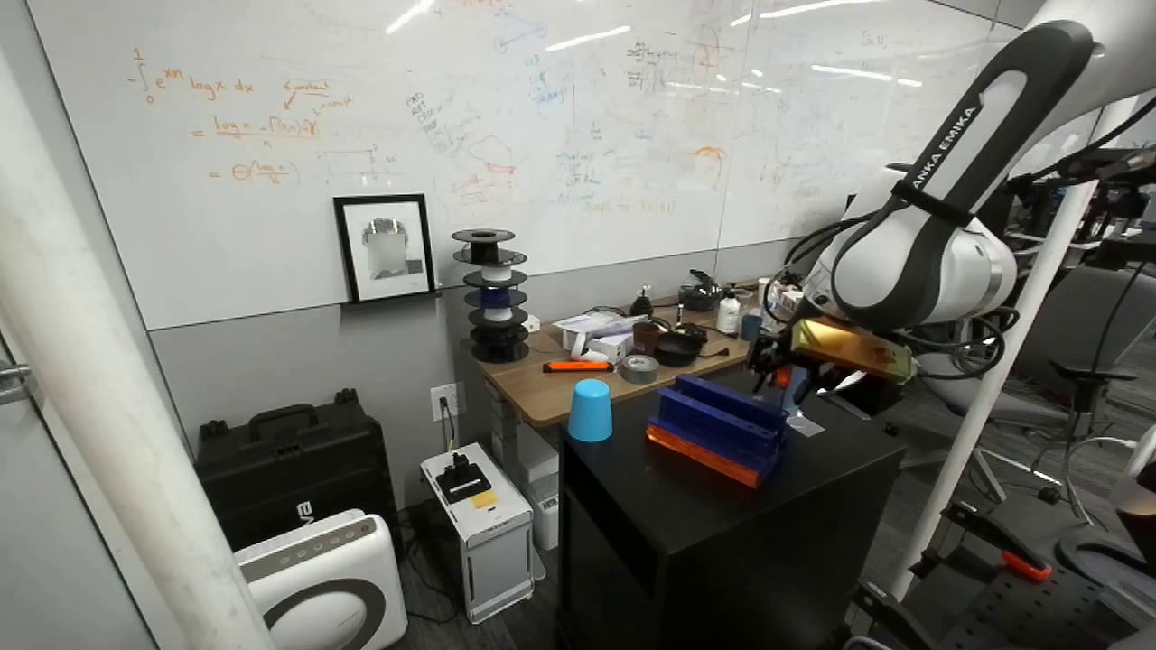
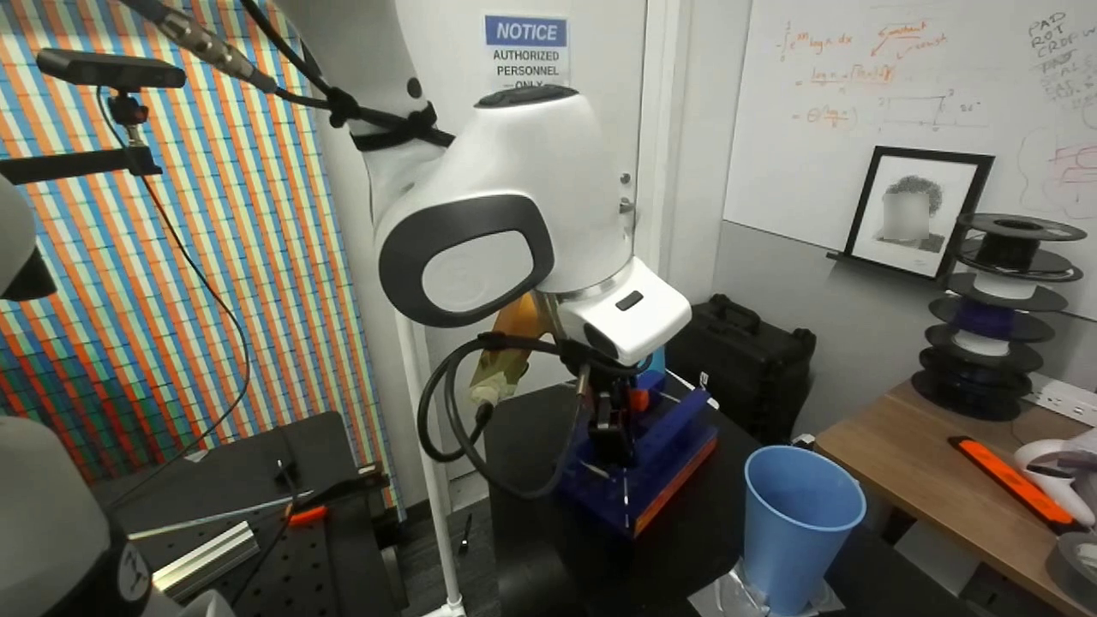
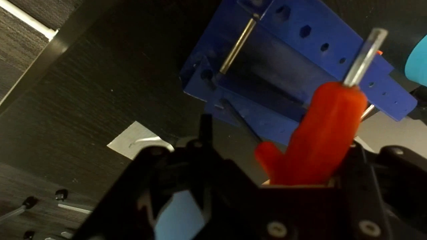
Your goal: Pick the tool with the orange handle and put it in the cup
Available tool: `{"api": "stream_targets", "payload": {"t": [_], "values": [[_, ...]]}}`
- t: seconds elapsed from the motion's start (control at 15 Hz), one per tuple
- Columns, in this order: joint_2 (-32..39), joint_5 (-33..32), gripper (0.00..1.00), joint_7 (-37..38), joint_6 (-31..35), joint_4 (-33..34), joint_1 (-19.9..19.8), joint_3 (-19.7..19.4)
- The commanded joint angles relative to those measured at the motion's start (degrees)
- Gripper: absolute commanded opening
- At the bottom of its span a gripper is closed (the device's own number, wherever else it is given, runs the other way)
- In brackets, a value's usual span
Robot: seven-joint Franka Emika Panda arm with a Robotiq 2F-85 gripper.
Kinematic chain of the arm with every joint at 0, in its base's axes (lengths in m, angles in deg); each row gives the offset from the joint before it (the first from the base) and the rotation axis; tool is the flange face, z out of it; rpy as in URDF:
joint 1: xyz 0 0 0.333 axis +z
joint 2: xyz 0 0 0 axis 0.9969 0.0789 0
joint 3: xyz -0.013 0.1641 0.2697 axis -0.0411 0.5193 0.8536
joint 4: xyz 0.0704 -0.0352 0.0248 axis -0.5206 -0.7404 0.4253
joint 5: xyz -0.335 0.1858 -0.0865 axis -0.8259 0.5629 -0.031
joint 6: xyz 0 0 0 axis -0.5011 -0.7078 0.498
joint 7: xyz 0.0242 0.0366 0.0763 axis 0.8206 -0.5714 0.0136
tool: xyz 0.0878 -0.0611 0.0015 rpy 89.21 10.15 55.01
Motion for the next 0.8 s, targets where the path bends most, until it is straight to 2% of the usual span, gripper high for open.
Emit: {"api": "stream_targets", "payload": {"t": [0.0,0.2,0.33,0.73], "values": [[0.7,4.5,0.37,-2.6,3.0,0.1,2.9,-1.2],[-1.4,7.8,0.13,-3.1,2.2,0.3,4.6,-0.4],[-3.1,9.5,0.0,-3.1,1.2,0.7,5.9,0.2],[-8.8,10.3,0.03,-4.5,-3.1,1.4,8.5,0.3]]}}
